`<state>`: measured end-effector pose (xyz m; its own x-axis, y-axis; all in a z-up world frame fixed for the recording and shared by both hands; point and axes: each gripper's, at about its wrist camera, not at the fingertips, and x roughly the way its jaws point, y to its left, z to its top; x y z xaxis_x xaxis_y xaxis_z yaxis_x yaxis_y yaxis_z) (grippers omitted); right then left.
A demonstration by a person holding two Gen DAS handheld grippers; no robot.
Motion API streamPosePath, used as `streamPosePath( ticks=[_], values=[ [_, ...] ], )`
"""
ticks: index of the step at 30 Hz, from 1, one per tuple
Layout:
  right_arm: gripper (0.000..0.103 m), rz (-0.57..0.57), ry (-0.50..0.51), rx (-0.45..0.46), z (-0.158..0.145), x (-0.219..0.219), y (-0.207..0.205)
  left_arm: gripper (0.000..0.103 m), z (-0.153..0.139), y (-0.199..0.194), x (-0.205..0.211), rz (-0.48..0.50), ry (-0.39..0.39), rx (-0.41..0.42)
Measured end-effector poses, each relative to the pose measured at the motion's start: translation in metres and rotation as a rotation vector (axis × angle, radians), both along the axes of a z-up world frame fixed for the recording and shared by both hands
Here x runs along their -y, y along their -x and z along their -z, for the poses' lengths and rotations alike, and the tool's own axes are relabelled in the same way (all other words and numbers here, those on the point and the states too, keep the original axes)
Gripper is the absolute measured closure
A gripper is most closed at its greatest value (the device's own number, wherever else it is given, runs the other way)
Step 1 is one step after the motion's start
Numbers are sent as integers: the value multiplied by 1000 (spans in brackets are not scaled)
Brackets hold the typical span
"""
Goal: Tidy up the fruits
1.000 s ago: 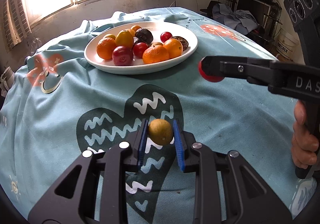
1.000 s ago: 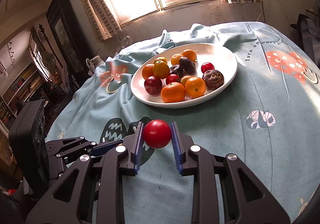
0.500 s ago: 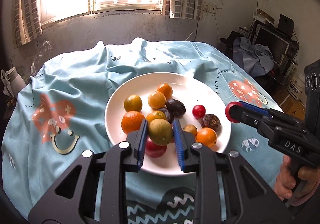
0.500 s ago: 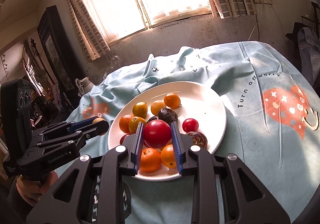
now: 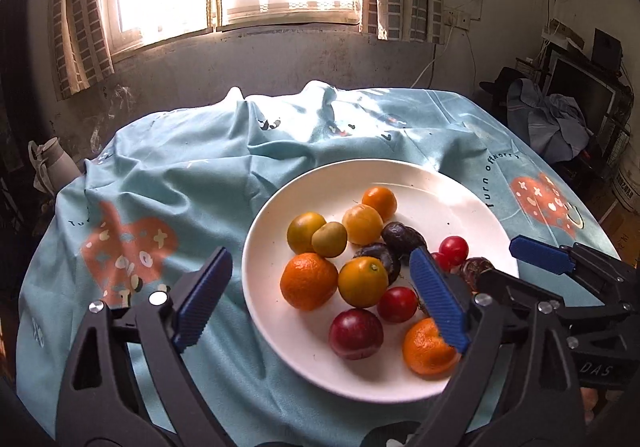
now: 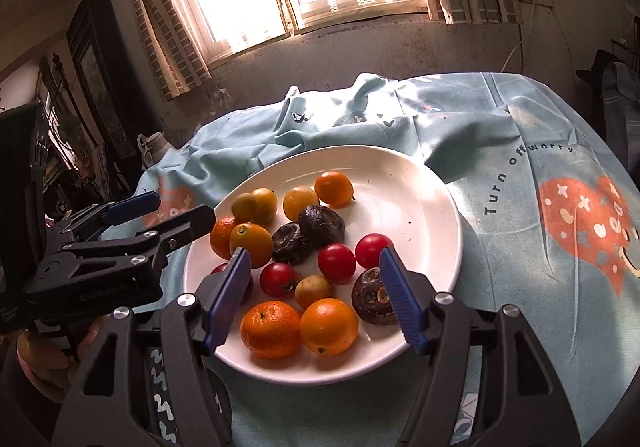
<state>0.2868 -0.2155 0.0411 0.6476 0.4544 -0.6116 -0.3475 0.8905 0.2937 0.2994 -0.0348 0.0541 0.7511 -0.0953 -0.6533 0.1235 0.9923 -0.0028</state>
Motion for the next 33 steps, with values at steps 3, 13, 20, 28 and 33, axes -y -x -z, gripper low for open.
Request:
streamPosePath(
  ticks=[3, 13, 20, 28, 33],
  values=[
    [27, 1, 12, 31, -16, 2, 28, 5, -12, 33, -4, 7, 8, 8],
    [1, -35, 85, 141, -22, 11, 142, 2, -4, 155, -32, -43, 13, 25],
    [1, -64, 185, 91, 19, 20, 167, 2, 25, 191, -36, -78, -42, 20],
    [1, -69, 192, 127, 18, 17, 178, 2, 33, 199, -37, -86, -59, 19],
    [1, -72, 199, 129, 18, 16, 178, 2, 32, 201, -37, -85, -55, 20]
  ],
)
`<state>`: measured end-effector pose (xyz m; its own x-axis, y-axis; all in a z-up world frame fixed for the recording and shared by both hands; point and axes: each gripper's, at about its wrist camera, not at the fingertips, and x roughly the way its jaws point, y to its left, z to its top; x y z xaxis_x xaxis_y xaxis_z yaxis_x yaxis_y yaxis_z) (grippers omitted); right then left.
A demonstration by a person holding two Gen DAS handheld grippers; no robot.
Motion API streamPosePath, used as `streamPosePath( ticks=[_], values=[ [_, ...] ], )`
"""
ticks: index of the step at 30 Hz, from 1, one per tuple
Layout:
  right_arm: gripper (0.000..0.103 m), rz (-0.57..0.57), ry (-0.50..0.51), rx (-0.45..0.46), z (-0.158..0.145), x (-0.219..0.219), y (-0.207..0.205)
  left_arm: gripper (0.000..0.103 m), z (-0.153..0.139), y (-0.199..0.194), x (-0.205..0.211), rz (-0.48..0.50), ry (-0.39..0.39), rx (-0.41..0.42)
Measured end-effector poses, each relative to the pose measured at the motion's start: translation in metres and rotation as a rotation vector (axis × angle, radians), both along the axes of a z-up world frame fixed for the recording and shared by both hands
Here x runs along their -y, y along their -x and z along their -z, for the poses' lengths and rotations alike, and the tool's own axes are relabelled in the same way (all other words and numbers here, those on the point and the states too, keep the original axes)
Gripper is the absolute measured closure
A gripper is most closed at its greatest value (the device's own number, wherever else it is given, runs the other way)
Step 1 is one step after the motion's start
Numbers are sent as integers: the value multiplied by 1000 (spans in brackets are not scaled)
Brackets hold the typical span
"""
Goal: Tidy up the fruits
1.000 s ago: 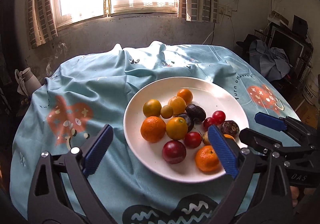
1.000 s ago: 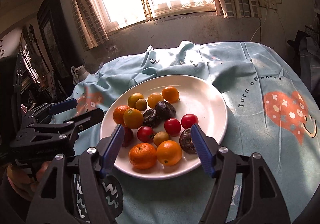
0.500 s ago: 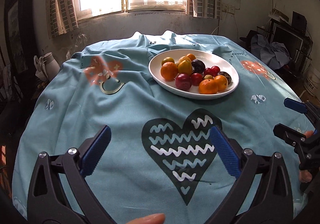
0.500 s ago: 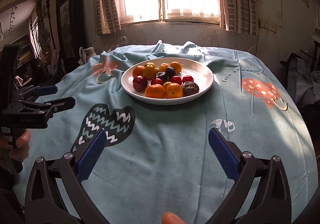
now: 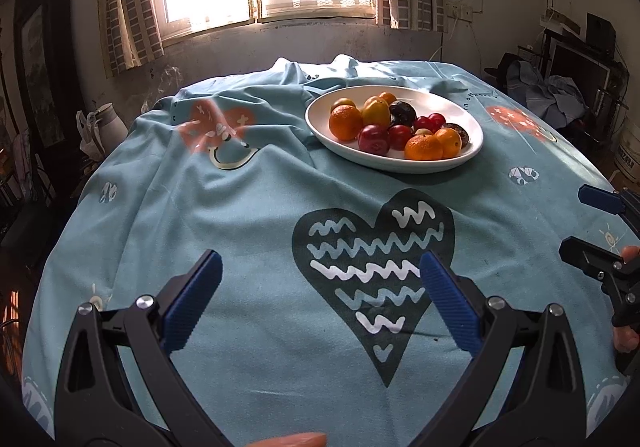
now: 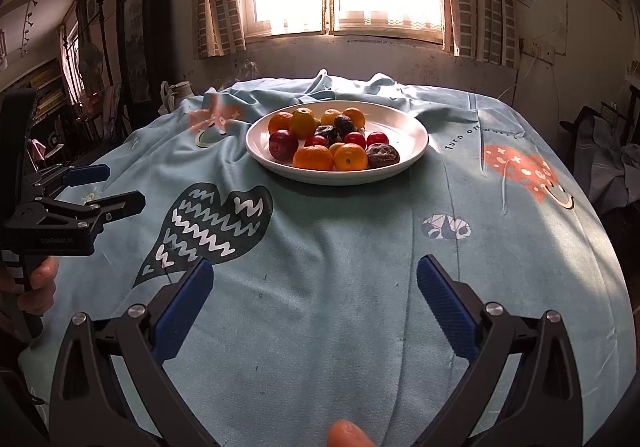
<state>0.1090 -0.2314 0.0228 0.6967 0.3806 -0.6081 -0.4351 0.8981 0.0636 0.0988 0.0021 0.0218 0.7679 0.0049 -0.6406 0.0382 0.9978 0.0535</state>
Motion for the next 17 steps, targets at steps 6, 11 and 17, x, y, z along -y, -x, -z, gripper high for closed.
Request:
streamPosePath(
  ticks=[6, 11, 17],
  values=[
    [1, 5, 3, 0, 1, 1, 0, 2, 0, 0, 0, 8, 6, 0],
    [1, 12, 3, -1, 0, 2, 1, 2, 1, 1, 1, 8, 1, 4],
    [1, 19, 9, -4, 1, 2, -1, 2, 3, 2, 0, -4, 5, 10]
  ],
)
